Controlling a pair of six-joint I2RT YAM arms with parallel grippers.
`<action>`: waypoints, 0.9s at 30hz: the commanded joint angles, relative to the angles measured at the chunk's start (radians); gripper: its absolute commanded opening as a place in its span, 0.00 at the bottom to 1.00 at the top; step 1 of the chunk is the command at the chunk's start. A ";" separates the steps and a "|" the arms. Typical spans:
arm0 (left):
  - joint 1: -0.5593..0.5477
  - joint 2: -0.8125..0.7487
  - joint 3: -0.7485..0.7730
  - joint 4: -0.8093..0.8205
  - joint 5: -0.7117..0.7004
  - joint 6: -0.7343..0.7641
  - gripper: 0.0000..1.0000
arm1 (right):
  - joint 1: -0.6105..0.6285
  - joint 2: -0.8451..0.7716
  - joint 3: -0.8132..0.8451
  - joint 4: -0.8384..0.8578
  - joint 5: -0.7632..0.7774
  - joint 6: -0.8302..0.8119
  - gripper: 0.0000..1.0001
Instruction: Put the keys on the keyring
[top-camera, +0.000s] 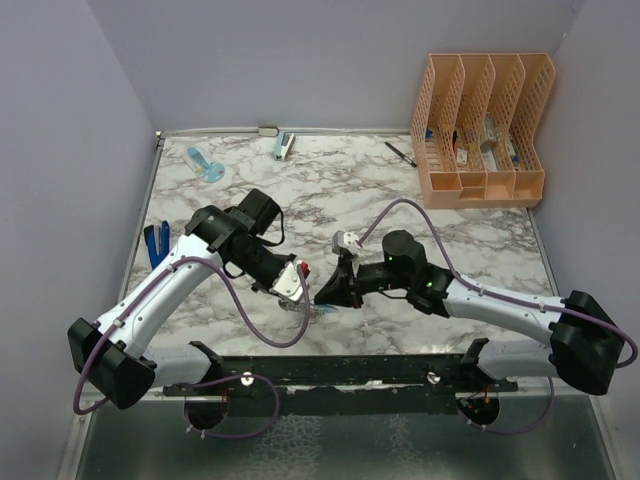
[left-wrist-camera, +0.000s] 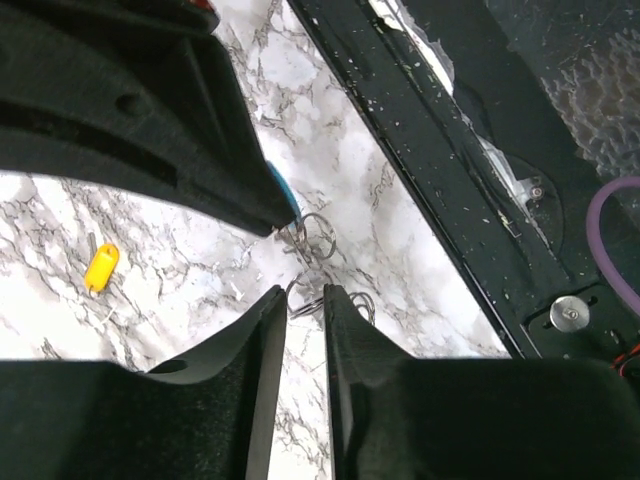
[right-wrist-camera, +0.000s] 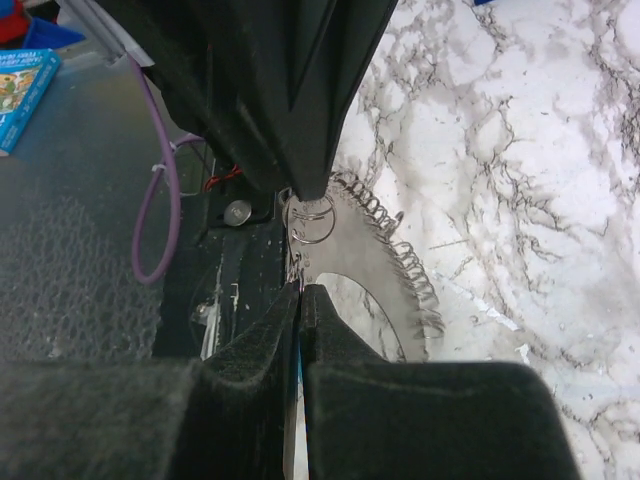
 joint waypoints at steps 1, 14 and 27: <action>-0.004 -0.010 0.005 0.037 -0.001 -0.042 0.27 | 0.000 -0.093 -0.075 0.097 0.069 0.063 0.01; -0.006 0.028 -0.034 0.179 0.170 -0.205 0.68 | 0.002 -0.208 -0.122 0.090 0.260 0.126 0.01; -0.007 0.057 -0.114 0.366 0.196 -0.395 0.69 | 0.022 -0.190 -0.093 0.132 0.312 0.148 0.01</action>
